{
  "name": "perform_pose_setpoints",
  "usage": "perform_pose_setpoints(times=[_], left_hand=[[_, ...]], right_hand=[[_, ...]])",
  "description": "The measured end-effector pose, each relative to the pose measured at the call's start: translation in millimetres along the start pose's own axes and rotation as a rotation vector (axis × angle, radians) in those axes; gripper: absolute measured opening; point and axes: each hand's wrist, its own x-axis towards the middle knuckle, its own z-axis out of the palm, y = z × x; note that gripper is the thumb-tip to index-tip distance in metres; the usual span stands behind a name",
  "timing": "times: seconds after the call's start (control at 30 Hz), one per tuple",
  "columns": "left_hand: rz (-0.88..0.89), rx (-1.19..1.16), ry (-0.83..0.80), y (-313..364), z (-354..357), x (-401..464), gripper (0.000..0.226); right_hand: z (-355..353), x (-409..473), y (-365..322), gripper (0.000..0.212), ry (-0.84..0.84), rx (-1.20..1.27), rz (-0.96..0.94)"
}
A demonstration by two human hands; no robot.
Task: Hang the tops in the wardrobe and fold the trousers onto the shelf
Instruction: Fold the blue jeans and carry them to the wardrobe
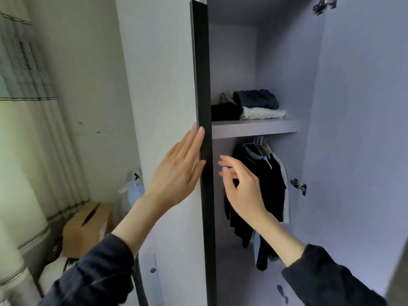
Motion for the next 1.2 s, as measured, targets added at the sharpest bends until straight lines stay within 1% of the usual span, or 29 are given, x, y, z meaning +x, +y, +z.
perform_pose_setpoints(times=[0.07, 0.13, 0.2, 0.27, 0.33, 0.37, 0.47, 0.53, 0.6, 0.73, 0.87, 0.93, 1.07, 1.13, 1.2], left_hand=[[0.029, -0.026, -0.027, 1, 17, 20, 0.061], [0.038, -0.016, -0.073, 1, 34, 38, 0.059], [0.042, 0.011, -0.139, -1, 55, 53, 0.056], [0.020, 0.077, -0.223, -5, 77, 66, 0.056], [-0.007, 0.194, -0.302, -12, 100, 80, 0.058], [-0.018, 0.242, -0.318, -15, 111, 88, 0.060], [-0.031, 0.299, -0.292, -30, 145, 105, 0.066], [0.000, 0.361, -0.209, -42, 168, 113, 0.078], [-0.019, 0.415, -0.182, -51, 187, 118, 0.089], [-0.092, 0.509, -0.173, -63, 220, 136, 0.103], [-0.175, 0.571, -0.179, -71, 243, 150, 0.113], [-0.202, 0.585, -0.184, -73, 250, 154, 0.115], [-0.234, 0.604, -0.192, -80, 261, 161, 0.116], [-0.242, 0.611, -0.197, -83, 264, 164, 0.116], [-0.253, 0.623, -0.196, -86, 268, 167, 0.117]], right_hand=[[-6, 1, 13, 0.044, 0.007, -0.053, -0.016], [-9, 5, 28, 0.040, -0.023, -0.106, -0.008], [-13, 11, 48, 0.046, -0.058, -0.158, 0.037], [-15, 21, 68, 0.055, -0.119, -0.163, 0.123], [-16, 35, 89, 0.062, -0.163, -0.134, 0.197], [-15, 44, 100, 0.064, -0.177, -0.124, 0.224], [-13, 71, 133, 0.065, -0.195, -0.103, 0.253], [-11, 87, 157, 0.064, -0.206, -0.105, 0.234], [-9, 99, 176, 0.063, -0.225, -0.102, 0.213], [-3, 125, 210, 0.064, -0.296, -0.092, 0.193], [4, 147, 234, 0.067, -0.365, -0.155, 0.131], [7, 155, 243, 0.068, -0.400, -0.237, 0.095], [15, 167, 262, 0.074, -0.419, -0.540, 0.014], [18, 172, 265, 0.074, -0.387, -0.604, -0.028], [19, 178, 267, 0.073, -0.399, -0.653, -0.042]])
